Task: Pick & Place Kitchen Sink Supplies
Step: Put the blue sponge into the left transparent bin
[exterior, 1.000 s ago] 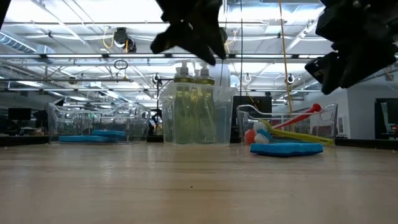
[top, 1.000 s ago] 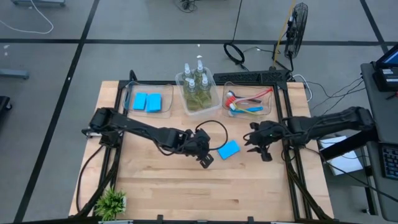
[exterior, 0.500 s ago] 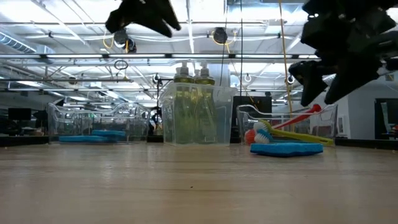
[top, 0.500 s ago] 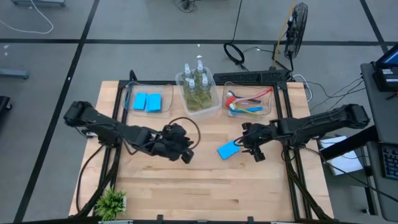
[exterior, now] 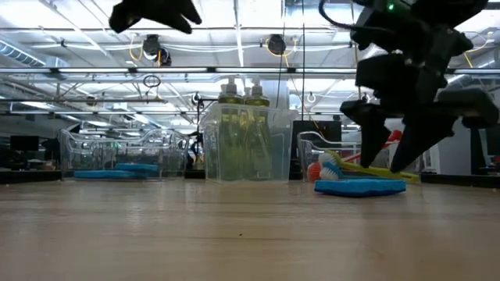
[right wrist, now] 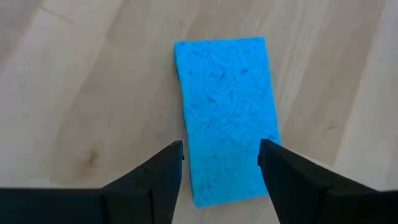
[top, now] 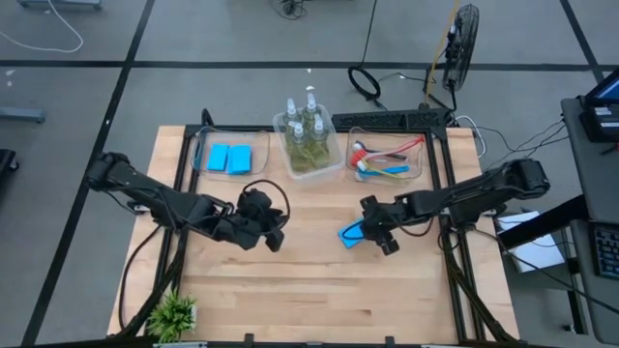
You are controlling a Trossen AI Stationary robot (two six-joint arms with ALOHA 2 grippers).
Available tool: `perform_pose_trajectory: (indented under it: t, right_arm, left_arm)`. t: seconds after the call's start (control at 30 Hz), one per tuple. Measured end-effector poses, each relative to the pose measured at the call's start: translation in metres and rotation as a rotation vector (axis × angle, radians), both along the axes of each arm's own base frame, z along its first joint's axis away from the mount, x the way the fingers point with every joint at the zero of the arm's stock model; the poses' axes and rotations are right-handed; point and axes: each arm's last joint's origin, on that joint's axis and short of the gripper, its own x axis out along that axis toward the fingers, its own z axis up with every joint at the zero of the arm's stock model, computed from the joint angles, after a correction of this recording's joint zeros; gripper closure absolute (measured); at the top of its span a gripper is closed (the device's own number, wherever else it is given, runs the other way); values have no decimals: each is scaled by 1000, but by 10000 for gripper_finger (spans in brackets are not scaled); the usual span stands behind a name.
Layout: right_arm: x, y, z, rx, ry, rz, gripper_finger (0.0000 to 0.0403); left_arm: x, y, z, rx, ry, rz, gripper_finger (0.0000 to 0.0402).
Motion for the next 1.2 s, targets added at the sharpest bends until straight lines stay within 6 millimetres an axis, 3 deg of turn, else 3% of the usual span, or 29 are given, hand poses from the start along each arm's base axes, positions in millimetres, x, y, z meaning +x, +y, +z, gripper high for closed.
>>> perform_pose_trajectory:
  t: [0.37,0.6,0.83,1.2]
  right_arm:
    - [7,4,-28,-42,110,4,223]
    - [7,8,-34,-90,127,-44,288]
    - [3,7,-20,-17,76,-99,393]
    - [1,11,41,425,-222,-93,402]
  left_arm:
    - [-1,0,6,11,-34,-17,309]
    - [1,-1,9,4,-64,-29,309]
    - [5,-4,14,16,-109,-85,309]
    - [7,-6,16,-21,-143,-92,309]
